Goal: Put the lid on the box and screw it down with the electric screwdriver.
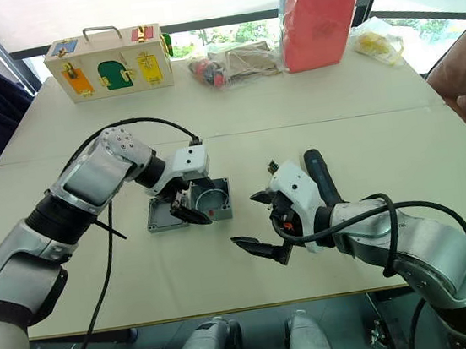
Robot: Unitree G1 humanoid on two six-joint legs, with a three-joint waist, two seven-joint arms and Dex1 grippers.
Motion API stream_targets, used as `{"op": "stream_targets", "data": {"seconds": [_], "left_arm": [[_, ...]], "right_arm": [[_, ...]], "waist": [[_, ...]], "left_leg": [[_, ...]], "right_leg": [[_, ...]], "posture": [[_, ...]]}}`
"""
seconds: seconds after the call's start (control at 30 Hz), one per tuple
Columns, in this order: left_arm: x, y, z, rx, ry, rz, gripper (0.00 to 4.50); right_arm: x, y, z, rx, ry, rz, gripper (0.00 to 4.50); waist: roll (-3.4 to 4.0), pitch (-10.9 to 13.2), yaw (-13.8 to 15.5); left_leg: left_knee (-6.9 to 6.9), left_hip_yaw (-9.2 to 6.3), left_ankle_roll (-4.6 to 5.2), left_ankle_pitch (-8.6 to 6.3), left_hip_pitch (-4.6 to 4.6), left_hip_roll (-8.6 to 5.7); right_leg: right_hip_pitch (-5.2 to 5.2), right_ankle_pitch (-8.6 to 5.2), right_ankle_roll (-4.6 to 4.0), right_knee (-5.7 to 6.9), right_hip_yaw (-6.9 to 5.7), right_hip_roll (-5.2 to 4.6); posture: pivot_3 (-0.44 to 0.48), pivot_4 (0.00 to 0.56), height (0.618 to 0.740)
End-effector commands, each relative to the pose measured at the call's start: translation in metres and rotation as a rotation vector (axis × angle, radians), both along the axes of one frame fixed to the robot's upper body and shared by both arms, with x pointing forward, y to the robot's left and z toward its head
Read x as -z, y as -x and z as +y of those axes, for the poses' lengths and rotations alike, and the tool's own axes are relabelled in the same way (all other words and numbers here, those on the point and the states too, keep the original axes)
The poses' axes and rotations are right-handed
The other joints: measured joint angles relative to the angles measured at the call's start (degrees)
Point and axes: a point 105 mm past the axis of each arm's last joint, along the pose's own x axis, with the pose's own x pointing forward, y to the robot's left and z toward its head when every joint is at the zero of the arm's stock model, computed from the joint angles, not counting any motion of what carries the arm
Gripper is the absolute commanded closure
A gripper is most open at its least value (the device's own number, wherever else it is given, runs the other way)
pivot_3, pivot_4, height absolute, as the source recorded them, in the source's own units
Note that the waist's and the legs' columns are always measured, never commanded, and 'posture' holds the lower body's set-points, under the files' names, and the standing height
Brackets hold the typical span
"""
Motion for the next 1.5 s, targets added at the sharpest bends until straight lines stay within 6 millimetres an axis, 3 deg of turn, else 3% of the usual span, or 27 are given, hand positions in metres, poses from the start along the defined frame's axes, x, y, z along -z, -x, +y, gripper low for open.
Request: {"op": "stream_targets", "data": {"seconds": [0.03, 0.13, 0.37, 0.43, 0.47, 0.7, 0.9, 1.17, 1.37, 1.47, 1.5], "left_arm": [[0.0, 0.0, -0.001, 0.019, -0.005, -0.019, 0.02], [0.006, 0.001, -0.003, 0.026, -0.011, -0.015, 0.69], [0.013, 0.004, -0.006, 0.055, -0.03, -0.014, 3.59], [0.015, 0.005, -0.007, 0.064, -0.029, -0.014, 4.31], [0.015, 0.004, -0.008, 0.065, -0.026, -0.017, 4.44], [0.002, 0.001, -0.009, 0.128, -0.004, -0.052, 4.44], [-0.019, 0.014, -0.013, 0.386, 0.047, -0.068, 4.44], [-0.008, 0.013, -0.013, 0.591, -0.036, -0.142, 4.44], [-0.003, 0.011, -0.019, 0.629, 0.011, -0.128, 4.44], [-0.002, 0.011, -0.016, 0.636, 0.004, -0.114, 3.65], [-0.001, 0.012, -0.015, 0.64, 0.002, -0.111, 3.2]], "right_arm": [[-0.008, -0.001, 0.002, 0.012, -0.013, -0.05, 0.0], [-0.01, -0.004, -0.002, 0.031, -0.012, -0.062, 0.0], [-0.012, -0.008, -0.007, 0.062, -0.011, -0.071, 0.0], [-0.012, -0.009, -0.009, 0.07, -0.01, -0.071, 0.0], [-0.012, -0.01, -0.009, 0.073, -0.01, -0.071, 0.0], [-0.008, -0.007, -0.012, 0.061, -0.004, -0.053, 0.0], [-0.001, 0.013, -0.012, -0.039, -0.01, 0.016, 0.0], [0.0, 0.015, -0.012, -0.015, -0.031, 0.018, 0.0], [0.004, 0.017, -0.012, 0.013, -0.033, 0.02, 0.0], [0.004, 0.018, -0.013, 0.018, -0.033, 0.022, 0.0], [0.004, 0.019, -0.014, 0.019, -0.032, 0.022, 0.0]], "waist": [[0.0, 0.0, -0.02], [0.0, 0.0, 0.0], [0.0, 0.0, -0.02], [0.0, 0.0, -0.02], [0.0, -0.01, 0.04], [0.0, -0.03, 0.08], [0.0, -0.01, -0.03], [0.0, -0.01, 0.08], [-0.01, 0.0, 0.06], [-0.01, -0.01, 0.07], [-0.01, -0.01, 0.04]], "left_leg": [[0.02, 0.0, 0.0, 0.0, 0.0, 0.0], [0.02, 0.0, 0.0, 0.0, 0.0, 0.0], [0.04, 0.0, 0.0, 0.0, 0.0, -0.01], [0.04, 0.0, 0.0, 0.0, 0.0, -0.01], [0.04, 0.0, 0.0, 0.0, 0.0, -0.01], [0.12, -0.02, 0.0, 0.0, 0.04, -0.04], [0.5, -0.02, 0.17, -0.11, -0.08, -0.03], [0.72, -0.03, 0.24, -0.15, -0.07, -0.05], [0.73, -0.02, 0.27, -0.17, -0.1, -0.07], [0.75, -0.03, 0.28, -0.18, -0.1, -0.07], [0.75, -0.03, 0.29, -0.18, -0.1, -0.07]], "right_leg": [[0.0, 0.0, 0.0, 0.02, 0.0, 0.0], [0.0, -0.01, 0.01, 0.05, 0.0, 0.0], [-0.02, -0.02, 0.02, 0.1, 0.0, 0.0], [-0.02, -0.02, 0.02, 0.12, 0.01, 0.0], [-0.02, -0.02, 0.02, 0.14, 0.01, 0.0], [0.02, -0.04, 0.05, 0.21, 0.01, -0.02], [0.0, -0.12, 0.14, 0.39, 0.02, -0.02], [0.07, -0.14, 0.16, 0.44, 0.03, -0.13], [0.06, -0.14, 0.16, 0.44, 0.03, -0.13], [0.06, -0.14, 0.17, 0.44, 0.03, -0.13], [0.07, -0.14, 0.17, 0.44, 0.02, -0.13]], "posture": [[0.0, 0.15, 0.74], [0.0, 0.15, 0.74], [0.0, 0.15, 0.74], [0.0, 0.15, 0.74], [0.0, 0.15, 0.74], [0.0, 0.15, 0.74], [0.0, 0.15, 0.74], [0.0, 0.15, 0.74], [0.0, 0.15, 0.74], [0.0, 0.15, 0.74], [0.0, 0.15, 0.74]]}}
